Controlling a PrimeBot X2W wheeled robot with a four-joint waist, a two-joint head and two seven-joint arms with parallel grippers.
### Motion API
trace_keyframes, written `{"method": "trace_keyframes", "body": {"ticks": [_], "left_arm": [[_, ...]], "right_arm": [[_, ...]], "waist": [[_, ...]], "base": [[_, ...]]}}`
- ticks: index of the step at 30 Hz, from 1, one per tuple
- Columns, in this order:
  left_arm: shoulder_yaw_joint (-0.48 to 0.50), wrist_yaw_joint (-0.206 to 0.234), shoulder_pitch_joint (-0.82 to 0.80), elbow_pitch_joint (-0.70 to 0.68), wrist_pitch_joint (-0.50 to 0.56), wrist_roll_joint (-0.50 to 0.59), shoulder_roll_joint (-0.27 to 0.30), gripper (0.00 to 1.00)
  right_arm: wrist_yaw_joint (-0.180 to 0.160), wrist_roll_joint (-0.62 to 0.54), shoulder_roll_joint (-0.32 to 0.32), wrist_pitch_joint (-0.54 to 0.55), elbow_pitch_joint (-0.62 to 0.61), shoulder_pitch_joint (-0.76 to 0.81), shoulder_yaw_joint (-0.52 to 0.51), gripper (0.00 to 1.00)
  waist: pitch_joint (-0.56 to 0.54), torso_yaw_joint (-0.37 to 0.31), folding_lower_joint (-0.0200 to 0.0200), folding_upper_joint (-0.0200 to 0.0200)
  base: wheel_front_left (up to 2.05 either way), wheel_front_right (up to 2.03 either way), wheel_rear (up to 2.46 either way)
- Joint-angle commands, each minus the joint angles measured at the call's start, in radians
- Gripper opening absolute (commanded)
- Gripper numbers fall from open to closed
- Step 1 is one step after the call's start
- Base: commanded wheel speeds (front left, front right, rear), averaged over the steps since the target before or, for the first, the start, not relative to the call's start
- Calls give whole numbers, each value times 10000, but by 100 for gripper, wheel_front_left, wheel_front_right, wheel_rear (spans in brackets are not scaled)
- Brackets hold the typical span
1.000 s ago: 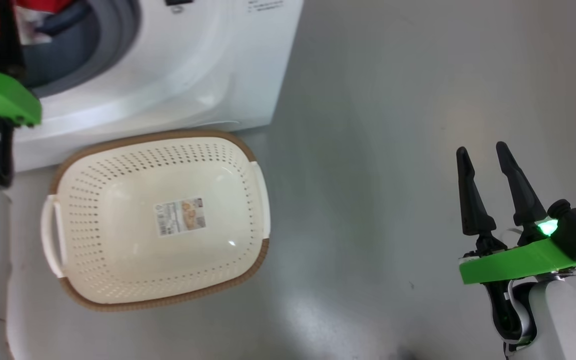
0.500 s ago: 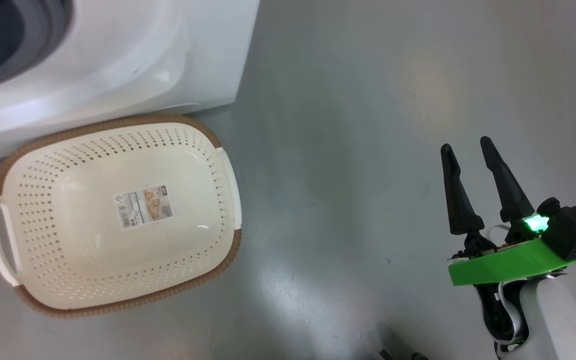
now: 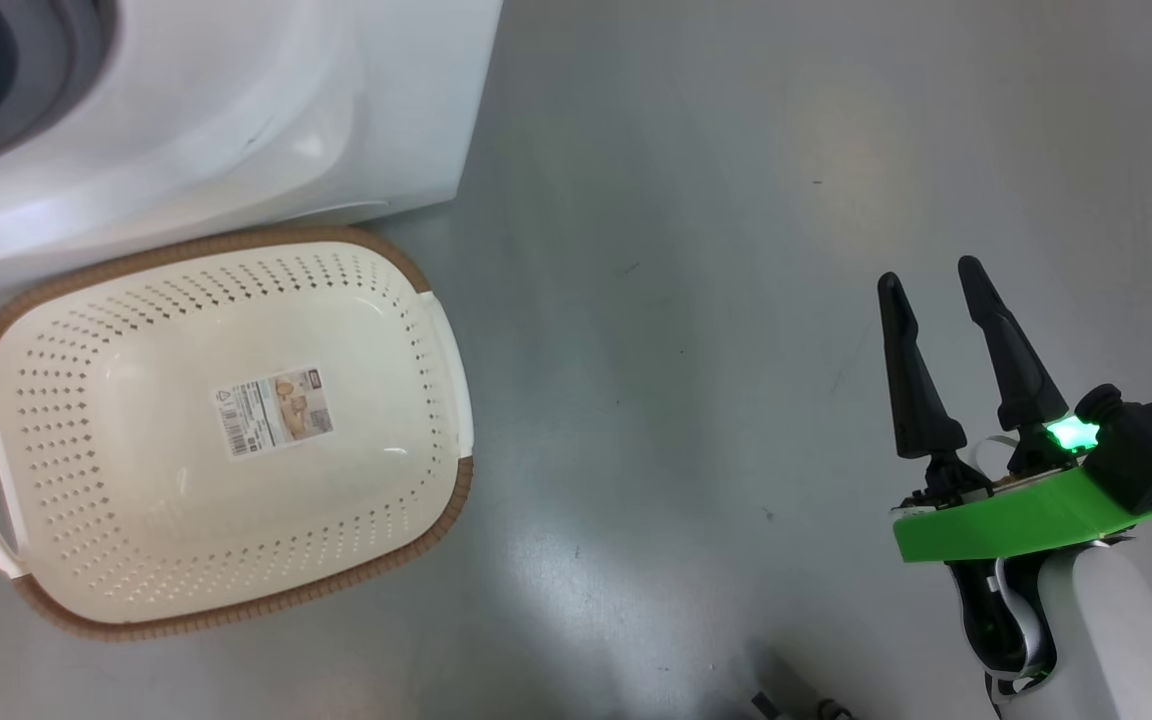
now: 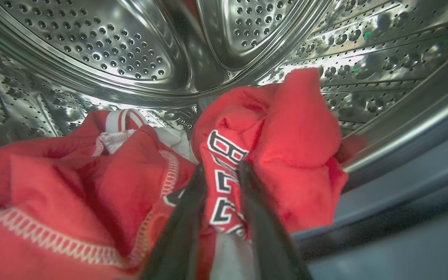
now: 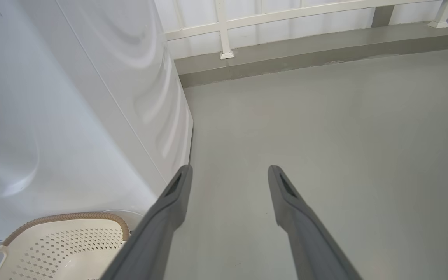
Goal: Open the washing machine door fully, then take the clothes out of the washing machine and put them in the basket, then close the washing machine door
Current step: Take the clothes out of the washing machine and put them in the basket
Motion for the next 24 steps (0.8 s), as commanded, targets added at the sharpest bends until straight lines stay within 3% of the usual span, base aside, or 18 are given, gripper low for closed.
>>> {"method": "trace_keyframes", "body": {"ticks": [1, 2, 3, 12, 24], "left_arm": [[45, 15, -91, -125, -48, -73, 513, 16], [-44, 15, -114, -101, -48, -136, 531, 2], [-214, 14, -127, -68, -48, -248, 553, 0], [-412, 14, 186, -584, -48, -787, 483, 0], [1014, 14, 2671, -3883, -48, -906, -162, 0]], "right_arm": [[69, 119, -76, -65, -250, 31, 223, 100], [69, 119, -76, -65, -262, 24, 227, 100], [69, 113, -76, -65, -273, 18, 231, 100], [69, 88, -76, -65, -240, 31, 146, 100], [69, -87, -76, -65, -61, 18, -147, 100]], "waist": [[-7, -1, 0, 0], [-17, -2, 0, 0], [-44, 0, 0, 0], [-255, 139, 0, 0], [-1090, 719, 0, 0]], "base": [[0, 0, 0], [0, 0, 0], [0, 0, 0], [0, 0, 0], [0, 0, 0]]}}
